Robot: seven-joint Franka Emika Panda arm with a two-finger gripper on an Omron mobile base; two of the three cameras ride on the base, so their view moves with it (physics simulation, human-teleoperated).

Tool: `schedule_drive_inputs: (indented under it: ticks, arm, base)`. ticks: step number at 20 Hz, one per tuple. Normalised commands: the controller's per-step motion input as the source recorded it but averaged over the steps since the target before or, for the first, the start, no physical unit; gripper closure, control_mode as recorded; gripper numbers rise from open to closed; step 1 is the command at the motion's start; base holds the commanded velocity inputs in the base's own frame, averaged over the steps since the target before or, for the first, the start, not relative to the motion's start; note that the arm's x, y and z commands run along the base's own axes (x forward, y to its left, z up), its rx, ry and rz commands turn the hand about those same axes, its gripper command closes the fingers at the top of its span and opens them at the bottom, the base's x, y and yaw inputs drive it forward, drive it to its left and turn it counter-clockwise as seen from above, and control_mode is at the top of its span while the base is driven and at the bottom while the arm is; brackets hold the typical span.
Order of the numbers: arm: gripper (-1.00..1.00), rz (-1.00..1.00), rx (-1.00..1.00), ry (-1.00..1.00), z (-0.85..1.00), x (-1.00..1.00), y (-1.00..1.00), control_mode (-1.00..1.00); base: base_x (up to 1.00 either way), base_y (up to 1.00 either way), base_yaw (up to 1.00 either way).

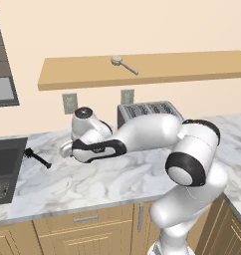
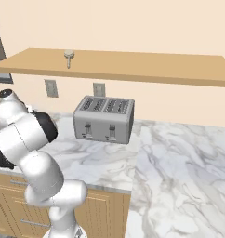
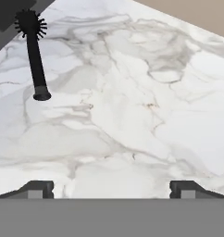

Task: Locate and retrieve the dish brush and dish brush from the cabinet. Place them next to the sink.

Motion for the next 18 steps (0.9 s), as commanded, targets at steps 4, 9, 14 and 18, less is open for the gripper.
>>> schedule_drive_inputs:
  ticks: [4, 9, 14, 18]
  arm:
    - [-1.00, 0.00, 0.00, 0.00, 0.16, -0.20, -0.60, -1.00]
    - [-1.00, 0.02, 0.00, 0.00, 0.20, -0.17, -0.62, -1.00]
    - [-1.00, 0.01, 0.00, 0.00, 0.20, -0.22, -0.56, -1.00]
    - [-1.00, 0.00, 0.00, 0.00, 0.17, -0.26, -0.54, -1.00]
  base:
    - [0.00, 0.00, 0.00]
    - [0.00, 0.00, 0.00]
    - [0.00, 0.00, 0.00]
    - [0.00, 0.00, 0.00]
